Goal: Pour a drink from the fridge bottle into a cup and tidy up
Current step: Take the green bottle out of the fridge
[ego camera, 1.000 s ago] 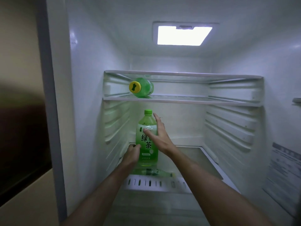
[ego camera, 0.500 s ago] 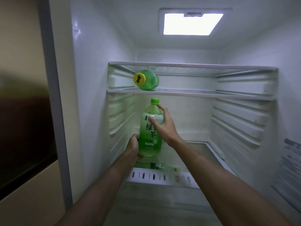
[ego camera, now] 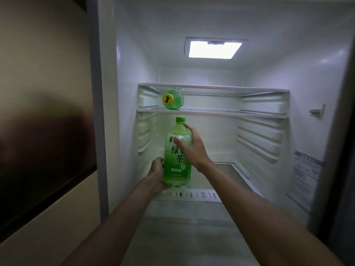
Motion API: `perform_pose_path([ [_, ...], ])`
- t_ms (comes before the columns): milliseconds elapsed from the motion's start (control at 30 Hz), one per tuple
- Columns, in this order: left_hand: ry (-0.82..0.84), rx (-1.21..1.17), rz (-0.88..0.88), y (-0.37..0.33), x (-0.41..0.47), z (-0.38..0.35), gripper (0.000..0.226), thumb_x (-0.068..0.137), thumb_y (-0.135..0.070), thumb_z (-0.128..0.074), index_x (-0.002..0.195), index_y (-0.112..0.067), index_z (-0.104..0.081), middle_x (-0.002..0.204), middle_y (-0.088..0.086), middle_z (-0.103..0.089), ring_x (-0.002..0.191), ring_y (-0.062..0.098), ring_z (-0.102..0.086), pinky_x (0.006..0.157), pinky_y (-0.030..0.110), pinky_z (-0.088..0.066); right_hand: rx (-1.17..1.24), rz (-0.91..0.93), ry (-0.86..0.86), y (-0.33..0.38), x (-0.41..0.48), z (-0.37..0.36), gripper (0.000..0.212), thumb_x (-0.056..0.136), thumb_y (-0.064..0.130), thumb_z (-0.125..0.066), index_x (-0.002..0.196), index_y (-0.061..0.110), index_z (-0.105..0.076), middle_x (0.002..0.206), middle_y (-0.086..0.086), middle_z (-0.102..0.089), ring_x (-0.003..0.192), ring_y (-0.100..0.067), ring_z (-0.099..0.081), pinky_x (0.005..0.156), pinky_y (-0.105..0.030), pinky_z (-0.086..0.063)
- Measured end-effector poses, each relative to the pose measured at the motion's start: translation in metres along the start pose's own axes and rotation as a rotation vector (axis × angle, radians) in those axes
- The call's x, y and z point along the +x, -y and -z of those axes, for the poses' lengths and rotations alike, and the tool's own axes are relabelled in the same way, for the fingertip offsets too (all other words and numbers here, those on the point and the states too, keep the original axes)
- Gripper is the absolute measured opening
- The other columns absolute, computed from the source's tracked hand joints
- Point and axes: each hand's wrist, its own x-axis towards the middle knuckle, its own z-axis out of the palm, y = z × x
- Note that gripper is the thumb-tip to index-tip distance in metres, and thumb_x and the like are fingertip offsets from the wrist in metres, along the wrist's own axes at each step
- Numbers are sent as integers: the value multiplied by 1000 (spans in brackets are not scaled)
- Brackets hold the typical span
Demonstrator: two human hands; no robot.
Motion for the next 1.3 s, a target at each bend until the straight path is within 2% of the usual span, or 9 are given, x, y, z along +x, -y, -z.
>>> perform_pose_path([
  [133, 36, 15, -1, 2, -40, 10, 43, 103, -21, -24, 73, -6, -50, 32, 6, -55, 59, 26, -54, 54, 30, -41, -16, 1, -12, 25, -32, 0, 73, 67, 68, -66, 132, 44, -41, 125, -5, -55, 110, -27, -61, 90, -52, -55],
  [267, 72, 68, -15, 1, -84, 21, 42, 102, -20, -24, 72, -8, -51, 33, 4, -56, 28, 15, -57, 38, 20, -46, -23, 6, -65, 50, -64, 2, 73, 68, 68, -66, 132, 43, -41, 124, -6, -56, 109, -26, -61, 89, -51, -55],
  [367, 105, 108, -5, 0, -113, 30, 41, 102, -22, -26, 72, -8, -51, 32, 4, -56, 50, 27, -58, 54, 28, -43, -31, 6, -90, 71, -87, 3, 73, 68, 68, -67, 132, 42, -41, 123, -6, -57, 109, -27, -61, 89, -52, -55],
  [433, 107, 123, 10, 1, -128, 35, 40, 101, -24, -28, 73, -9, -53, 35, 5, -58, 60, 25, -53, 60, 36, -44, -35, 8, -91, 86, -101, 5, 72, 69, 67, -66, 132, 42, -42, 123, -6, -57, 109, -26, -61, 89, -52, -55],
  [567, 82, 74, 38, 3, -156, 42, 39, 101, -25, -27, 77, -9, -53, 68, 13, -59, 65, 25, -54, 60, 37, -46, -42, 11, -99, 112, -123, 9, 72, 68, 67, -68, 131, 42, -44, 123, -6, -57, 110, -26, -60, 91, -51, -54],
  [700, 98, 43, 55, 2, -191, 46, 41, 103, -26, -25, 77, -8, -51, 76, 13, -55, 67, 25, -53, 73, 37, -45, -51, 20, -91, 135, -144, 13, 70, 69, 64, -69, 131, 41, -44, 124, -3, -58, 112, -24, -60, 93, -52, -53],
  [867, 120, 63, 27, 6, -232, 46, 39, 102, -26, -30, 75, -9, -52, 62, 13, -62, 66, 25, -54, 59, 29, -43, -40, 48, -94, 164, -174, 24, 66, 70, 61, -68, 129, 40, -44, 123, 2, -58, 115, -22, -57, 96, -51, -50],
  [1167, 67, 107, 3, 48, -311, 44, 41, 100, -31, -29, 78, -11, -56, 79, 13, -59, 74, 25, -56, 71, 30, -45, -7, 22, -64, 203, -257, 53, 70, 68, 65, -69, 130, 43, -44, 125, 1, -57, 118, -19, -56, 100, -49, -49],
  [1300, 78, 87, 24, 66, -359, 40, 40, 101, -29, -28, 81, -11, -57, 64, 11, -65, 70, 23, -55, 61, 27, -47, 17, -5, -28, 218, -298, 65, 70, 68, 66, -70, 130, 46, -43, 128, 1, -56, 119, -20, -56, 101, -49, -49],
])
